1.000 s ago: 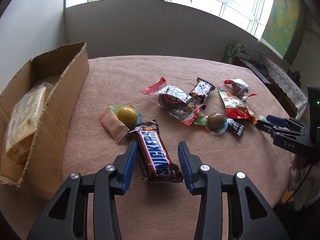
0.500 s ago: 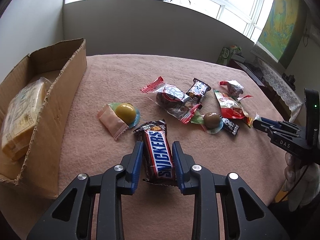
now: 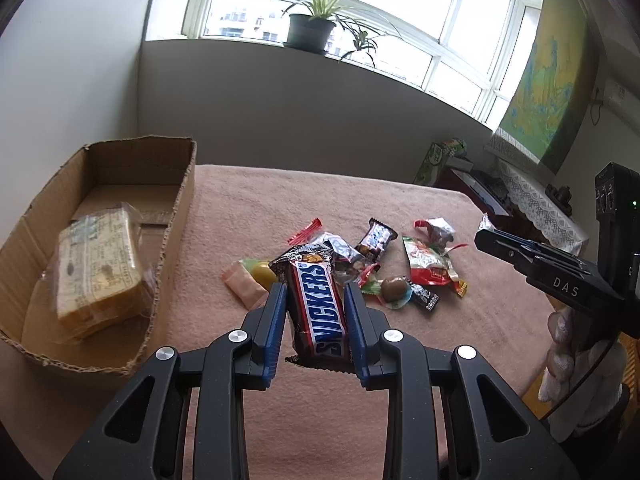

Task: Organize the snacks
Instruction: 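Carry the Snickers bar into the box and release it beside the bread, then grasp the clear bag of dark candy with the right gripper, then carry the candy bag into the box and open the right gripper, then grasp the Snickers bar with the left gripper while the right gripper grasps the jerky pouch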

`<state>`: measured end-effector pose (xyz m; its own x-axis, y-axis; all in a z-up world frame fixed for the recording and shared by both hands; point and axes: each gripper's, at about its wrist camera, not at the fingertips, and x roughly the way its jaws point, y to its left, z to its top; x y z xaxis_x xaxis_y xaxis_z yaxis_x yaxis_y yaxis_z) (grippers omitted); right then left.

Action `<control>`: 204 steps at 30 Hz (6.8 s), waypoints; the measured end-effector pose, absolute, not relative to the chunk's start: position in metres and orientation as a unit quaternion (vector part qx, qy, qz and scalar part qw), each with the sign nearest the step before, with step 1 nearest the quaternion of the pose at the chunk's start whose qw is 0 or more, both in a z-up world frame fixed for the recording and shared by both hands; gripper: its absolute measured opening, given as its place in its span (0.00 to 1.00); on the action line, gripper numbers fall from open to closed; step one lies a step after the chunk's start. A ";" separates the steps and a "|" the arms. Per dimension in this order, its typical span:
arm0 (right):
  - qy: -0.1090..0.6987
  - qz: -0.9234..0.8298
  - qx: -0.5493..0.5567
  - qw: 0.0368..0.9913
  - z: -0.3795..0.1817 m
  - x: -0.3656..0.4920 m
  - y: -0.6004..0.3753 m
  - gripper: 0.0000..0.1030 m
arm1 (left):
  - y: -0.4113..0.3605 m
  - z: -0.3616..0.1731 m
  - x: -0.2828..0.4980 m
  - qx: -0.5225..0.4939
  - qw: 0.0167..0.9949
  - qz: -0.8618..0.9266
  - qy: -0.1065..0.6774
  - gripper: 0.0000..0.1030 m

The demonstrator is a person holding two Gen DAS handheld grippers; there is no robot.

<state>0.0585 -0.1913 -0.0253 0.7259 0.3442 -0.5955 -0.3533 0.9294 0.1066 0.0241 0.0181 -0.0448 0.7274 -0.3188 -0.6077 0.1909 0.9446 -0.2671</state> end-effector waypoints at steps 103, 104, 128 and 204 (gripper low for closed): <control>0.443 0.083 0.047 0.891 -0.117 0.179 -0.287 0.76 | -0.049 -0.091 0.120 -0.108 0.888 -0.085 0.439 0.60; 0.445 0.084 0.048 0.890 -0.118 0.179 -0.288 0.76 | -0.049 -0.093 0.121 -0.105 0.888 -0.083 0.440 0.60; 0.391 0.084 0.100 0.911 -0.085 0.154 -0.310 0.39 | -0.041 -0.080 0.107 -0.111 0.898 -0.097 0.414 0.43; 0.344 0.177 0.008 0.922 -0.027 0.134 -0.128 0.74 | 0.102 -0.011 0.051 -0.144 0.945 -0.022 0.294 0.60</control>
<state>0.1340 -0.1282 -0.0272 0.7008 0.3323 -0.6312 -0.3214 0.9371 0.1365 0.0506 0.1019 -0.0108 0.8260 -0.1273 -0.5491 -0.0424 0.9574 -0.2857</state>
